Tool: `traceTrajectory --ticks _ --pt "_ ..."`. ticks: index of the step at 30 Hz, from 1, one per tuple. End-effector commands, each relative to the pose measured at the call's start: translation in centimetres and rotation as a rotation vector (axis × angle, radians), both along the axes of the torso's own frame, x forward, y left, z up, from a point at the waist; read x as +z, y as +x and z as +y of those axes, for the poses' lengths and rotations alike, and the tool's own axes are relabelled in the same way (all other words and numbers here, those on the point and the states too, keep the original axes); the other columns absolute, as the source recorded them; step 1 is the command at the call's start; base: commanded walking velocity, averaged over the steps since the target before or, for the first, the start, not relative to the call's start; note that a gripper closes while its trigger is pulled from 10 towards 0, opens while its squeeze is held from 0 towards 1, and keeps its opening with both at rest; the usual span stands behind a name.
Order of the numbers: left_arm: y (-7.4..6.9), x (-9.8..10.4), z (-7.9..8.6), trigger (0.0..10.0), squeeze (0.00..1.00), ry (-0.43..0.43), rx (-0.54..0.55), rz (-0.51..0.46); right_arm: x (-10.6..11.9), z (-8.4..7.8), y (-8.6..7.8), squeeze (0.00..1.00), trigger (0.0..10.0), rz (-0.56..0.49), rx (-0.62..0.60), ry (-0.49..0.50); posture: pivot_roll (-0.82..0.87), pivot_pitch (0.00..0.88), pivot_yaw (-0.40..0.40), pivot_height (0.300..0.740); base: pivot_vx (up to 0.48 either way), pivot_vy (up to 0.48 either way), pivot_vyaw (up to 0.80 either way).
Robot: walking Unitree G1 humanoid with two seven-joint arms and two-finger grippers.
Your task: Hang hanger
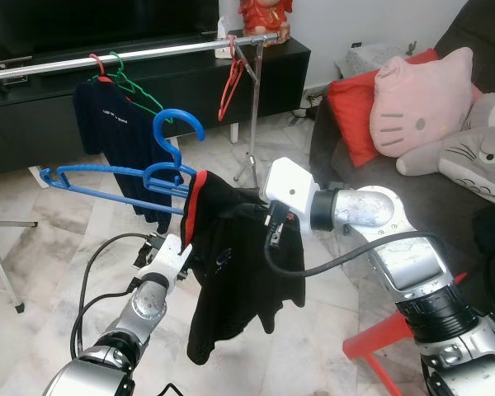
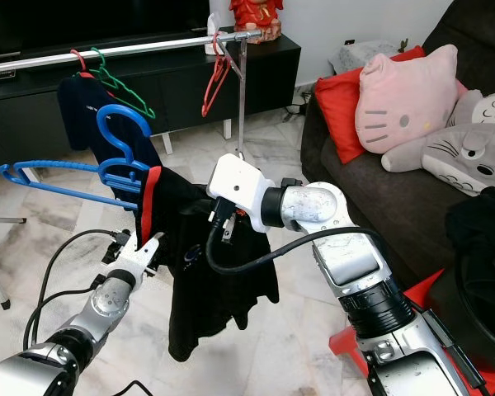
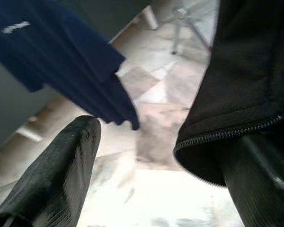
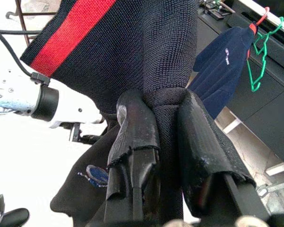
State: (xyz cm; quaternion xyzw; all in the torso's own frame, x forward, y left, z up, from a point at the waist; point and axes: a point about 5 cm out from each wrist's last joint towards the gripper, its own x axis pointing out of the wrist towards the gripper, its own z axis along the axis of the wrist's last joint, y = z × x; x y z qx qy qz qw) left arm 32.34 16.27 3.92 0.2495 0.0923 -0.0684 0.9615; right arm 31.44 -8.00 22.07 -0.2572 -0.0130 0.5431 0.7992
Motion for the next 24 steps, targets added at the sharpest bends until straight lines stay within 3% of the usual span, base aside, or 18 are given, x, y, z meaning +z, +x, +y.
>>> traceTrajectory --ticks 1,2,24 --pt "-0.30 -0.36 0.01 7.1 0.00 -0.019 -0.009 0.017 0.97 0.53 -0.44 0.00 0.0 -0.037 0.027 0.025 -0.12 0.069 -0.007 0.740 0.000 0.000 0.00" --pt "-0.34 -0.39 -0.01 0.0 0.00 -0.030 -0.014 0.021 0.99 0.54 -0.44 0.00 0.0 -0.037 0.027 0.025 -0.12 0.069 -0.007 0.740 0.000 0.000 0.00" --pt "-0.62 -0.79 -0.31 0.0 0.00 -0.086 -0.031 0.055 0.86 0.66 -0.51 0.00 0.0 -0.031 0.029 0.029 -0.12 0.072 -0.004 0.740 0.000 0.000 0.00"
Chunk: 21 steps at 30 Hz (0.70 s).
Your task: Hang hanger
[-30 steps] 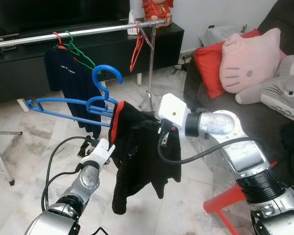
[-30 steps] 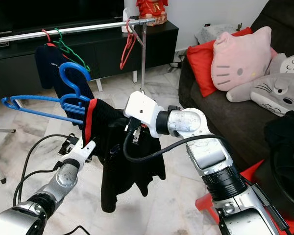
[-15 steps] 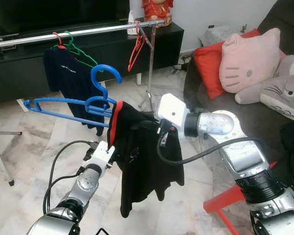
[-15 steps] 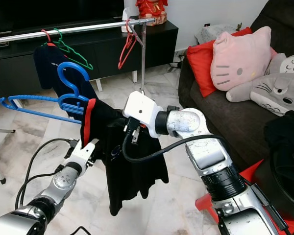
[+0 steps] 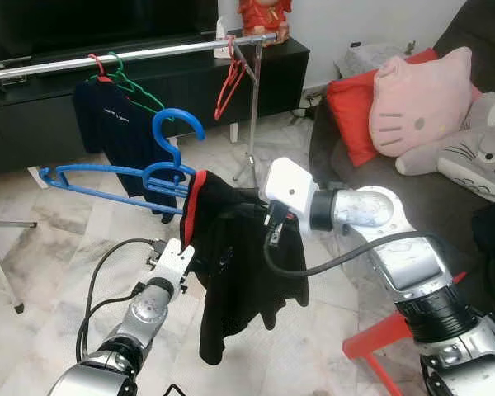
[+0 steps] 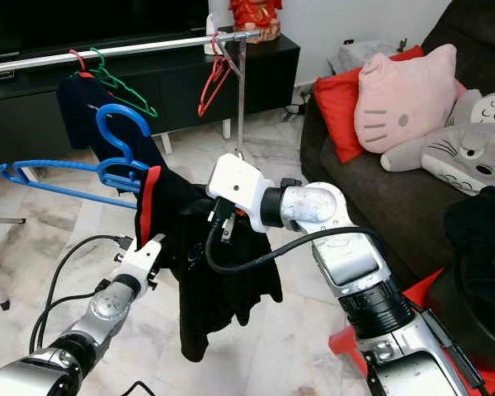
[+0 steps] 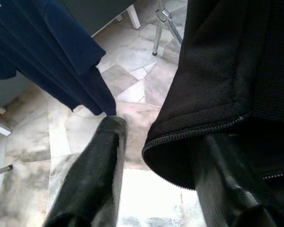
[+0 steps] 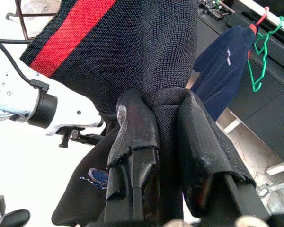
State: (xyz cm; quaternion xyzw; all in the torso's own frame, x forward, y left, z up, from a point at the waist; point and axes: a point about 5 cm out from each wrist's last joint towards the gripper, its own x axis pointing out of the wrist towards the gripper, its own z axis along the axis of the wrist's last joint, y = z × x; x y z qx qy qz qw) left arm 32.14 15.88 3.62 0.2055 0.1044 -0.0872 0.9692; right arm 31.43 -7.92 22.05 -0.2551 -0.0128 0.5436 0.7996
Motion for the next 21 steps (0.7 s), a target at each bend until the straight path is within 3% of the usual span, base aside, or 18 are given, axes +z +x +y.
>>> traceTrajectory --ticks 1,7,21 --pt "-0.4 -0.5 0.0 0.0 0.00 0.021 -0.027 0.016 0.9 0.6 -0.5 0.00 0.0 -0.033 0.029 0.026 -0.12 0.072 -0.004 0.740 0.000 0.000 0.00" --pt "-0.4 -0.5 0.4 0.0 0.00 -0.080 0.036 0.030 0.7 0.6 -0.5 0.00 0.0 -0.028 0.026 0.024 -0.12 0.078 0.000 0.740 0.000 0.000 0.00" --pt "-0.4 -0.3 0.9 0.0 0.00 -0.183 0.037 0.034 0.6 0.9 -0.7 0.00 0.0 -0.028 0.028 0.029 -0.11 0.099 0.028 0.740 0.000 0.000 0.00"
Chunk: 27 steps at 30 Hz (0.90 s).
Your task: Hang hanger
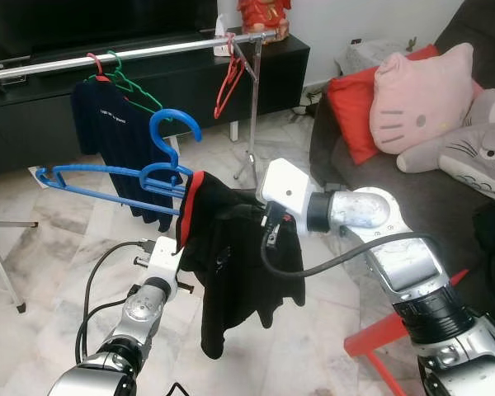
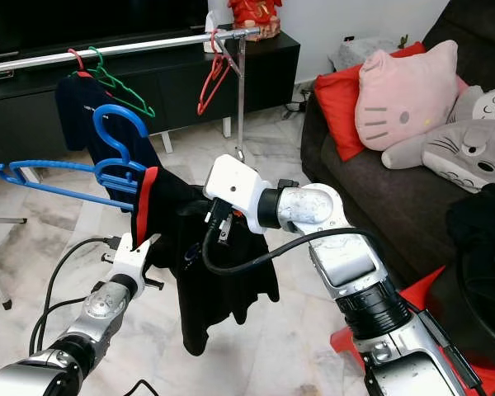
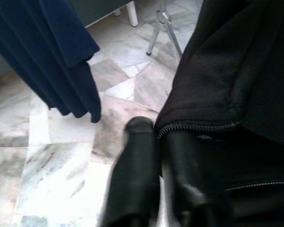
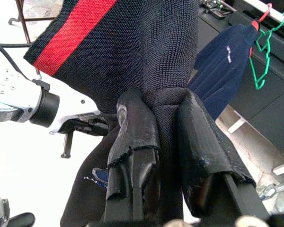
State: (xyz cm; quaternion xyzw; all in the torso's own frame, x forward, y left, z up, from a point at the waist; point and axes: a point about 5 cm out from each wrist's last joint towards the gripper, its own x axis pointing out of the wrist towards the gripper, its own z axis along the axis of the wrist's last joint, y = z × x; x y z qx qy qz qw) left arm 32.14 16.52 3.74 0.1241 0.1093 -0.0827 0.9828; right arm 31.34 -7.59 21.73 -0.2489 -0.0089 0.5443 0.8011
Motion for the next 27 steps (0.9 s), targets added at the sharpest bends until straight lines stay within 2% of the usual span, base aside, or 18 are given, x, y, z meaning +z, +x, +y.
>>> traceTrajectory --ticks 1,10,13,15,18,19,24,27 --pt "-0.4 -0.4 0.2 0.0 0.00 -0.028 0.000 0.014 0.9 0.6 -0.6 0.00 0.0 -0.041 0.030 0.024 -0.11 0.099 0.028 0.740 0.000 0.000 0.00" --pt "-0.3 -0.1 -0.1 0.0 0.00 -0.016 -0.091 0.014 0.9 0.9 -0.6 0.00 0.0 -0.044 0.030 0.032 -0.10 0.102 0.044 0.740 0.000 0.000 0.00" --pt "-0.3 -0.2 -0.1 0.0 0.00 -0.047 -0.094 0.031 0.9 1.0 -0.7 0.00 0.0 -0.045 0.031 0.034 -0.10 0.102 0.046 0.740 0.000 0.000 0.00" --pt "-0.2 -0.1 0.0 0.0 0.00 -0.125 -0.065 0.045 0.9 1.0 -0.7 0.00 0.0 -0.044 0.031 0.034 -0.10 0.102 0.046 0.740 0.000 0.000 0.00" --pt "-0.1 -0.1 0.2 0.0 0.00 -0.178 -0.042 0.054 0.8 1.0 -0.7 0.00 0.0 -0.042 0.031 0.035 -0.09 0.102 0.046 0.740 0.000 0.000 0.00" --pt "-0.1 -0.2 0.3 0.0 0.00 -0.220 -0.024 0.061 0.8 1.0 -0.8 0.00 0.0 -0.042 0.031 0.035 -0.09 0.100 0.045 0.740 0.000 0.000 0.00" --pt "0.1 -0.1 0.9 0.0 0.00 -0.299 0.022 0.068 0.5 0.6 -0.5 0.00 0.0 -0.049 0.010 0.010 -0.09 0.100 0.045 0.740 0.000 0.000 0.00" --pt "0.1 -0.1 1.5 0.0 0.00 -0.352 0.069 0.078 -0.3 -0.3 0.1 0.00 0.0 -0.058 -0.033 -0.040 -0.09 0.097 0.043 0.740 0.000 0.000 0.00"
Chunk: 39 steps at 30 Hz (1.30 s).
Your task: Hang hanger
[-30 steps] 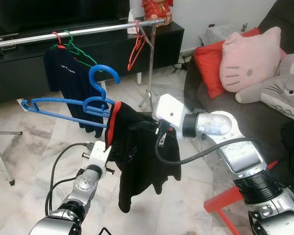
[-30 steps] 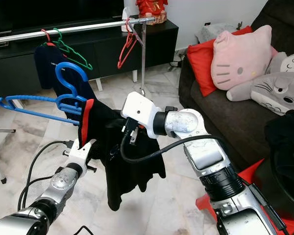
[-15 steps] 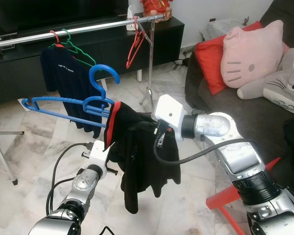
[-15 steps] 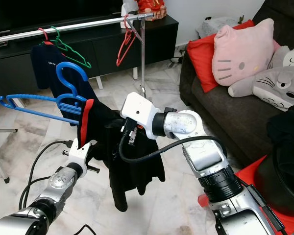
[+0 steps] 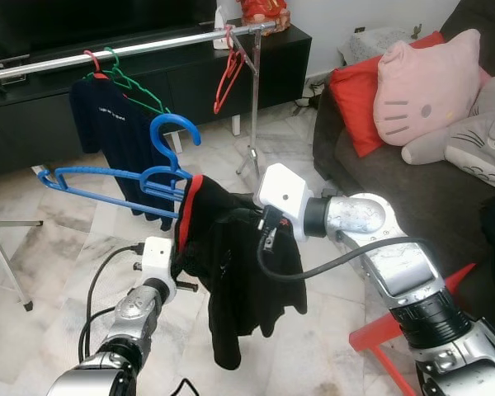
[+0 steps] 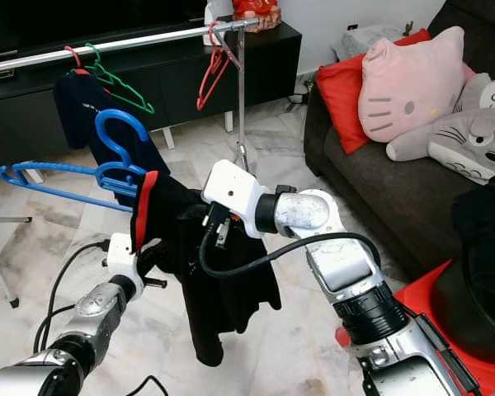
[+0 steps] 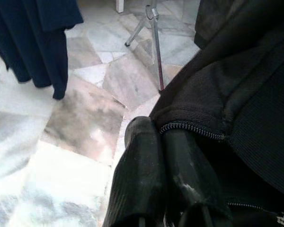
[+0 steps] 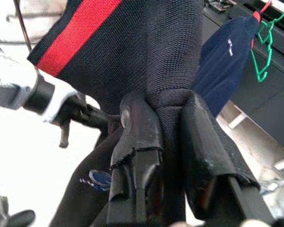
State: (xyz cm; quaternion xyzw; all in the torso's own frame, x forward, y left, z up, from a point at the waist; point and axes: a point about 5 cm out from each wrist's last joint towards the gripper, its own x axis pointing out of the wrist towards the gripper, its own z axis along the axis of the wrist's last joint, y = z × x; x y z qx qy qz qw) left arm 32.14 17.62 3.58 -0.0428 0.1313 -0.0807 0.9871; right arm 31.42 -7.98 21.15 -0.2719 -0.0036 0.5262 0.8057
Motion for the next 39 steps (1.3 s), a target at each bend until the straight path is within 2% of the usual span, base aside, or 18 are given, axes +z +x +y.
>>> traceTrajectory --ticks 1,3,6,13,16,19,23,24,28,33,35,39 --pt "0.1 0.1 0.5 0.0 0.00 -0.030 0.029 0.015 0.3 0.0 0.0 0.00 0.0 -0.030 -0.002 -0.001 -0.09 0.097 0.043 0.740 0.000 0.000 0.00" --pt "0.0 -0.1 1.2 0.0 0.00 -0.077 0.098 0.038 -0.4 -1.2 0.7 0.00 0.0 -0.015 -0.072 -0.009 -0.09 0.096 0.041 0.740 0.000 0.000 0.00" --pt "0.0 -0.2 1.6 0.0 0.00 -0.099 0.129 0.049 -1.0 -2.3 1.1 0.00 0.0 -0.001 -0.128 -0.020 -0.09 0.096 0.041 0.740 0.000 0.000 0.00" --pt "-0.2 -0.4 2.5 0.0 0.00 -0.159 0.197 0.066 -2.8 -5.2 1.2 0.00 0.0 0.027 -0.203 -0.059 -0.09 0.096 0.041 0.740 0.000 0.000 0.00" --pt "-0.2 -0.4 2.9 0.0 0.00 -0.194 0.240 0.076 -3.6 -7.2 1.0 0.00 0.0 0.059 -0.228 -0.047 -0.09 0.103 0.039 0.740 0.000 0.000 0.00" --pt "-0.2 -0.4 3.0 0.0 0.00 -0.191 0.244 0.083 -4.3 -8.4 0.2 0.00 0.0 0.095 -0.181 -0.021 -0.10 0.105 0.039 0.740 0.000 0.000 0.00" --pt "-0.3 -0.5 3.2 0.0 0.00 -0.187 0.250 0.089 -4.7 -9.0 -0.9 0.00 0.0 0.112 -0.095 0.015 -0.09 0.106 0.040 0.740 0.000 0.000 0.00" --pt "-0.3 -0.5 3.2 0.0 0.00 -0.187 0.253 0.091 -4.8 -9.3 -1.5 0.00 0.0 0.136 -0.060 0.043 -0.09 0.106 0.040 0.740 0.000 0.000 0.00" --pt "-0.3 -0.5 3.4 0.0 0.00 -0.185 0.253 0.096 -5.9 -10.4 -2.8 0.00 0.0 0.226 0.019 0.055 -0.09 0.106 0.045 0.740 0.000 0.000 0.00" --pt "-0.3 -0.5 3.4 0.0 0.00 -0.181 0.248 0.101 -7.1 -11.6 -3.7 0.00 0.0 0.281 0.071 -0.008 -0.09 0.107 0.048 0.740 0.000 0.000 0.00" --pt "-0.4 -0.5 3.5 0.0 0.00 -0.177 0.242 0.103 -7.6 -12.3 -3.8 0.00 0.0 0.280 0.077 -0.094 -0.09 0.107 0.050 0.740 0.000 0.000 0.00" --pt "-0.4 -0.5 3.5 0.0 0.00 -0.176 0.241 0.103 -7.9 -12.9 -3.7 0.00 0.0 0.273 0.071 -0.161 -0.09 0.107 0.051 0.740 0.000 0.000 0.00"
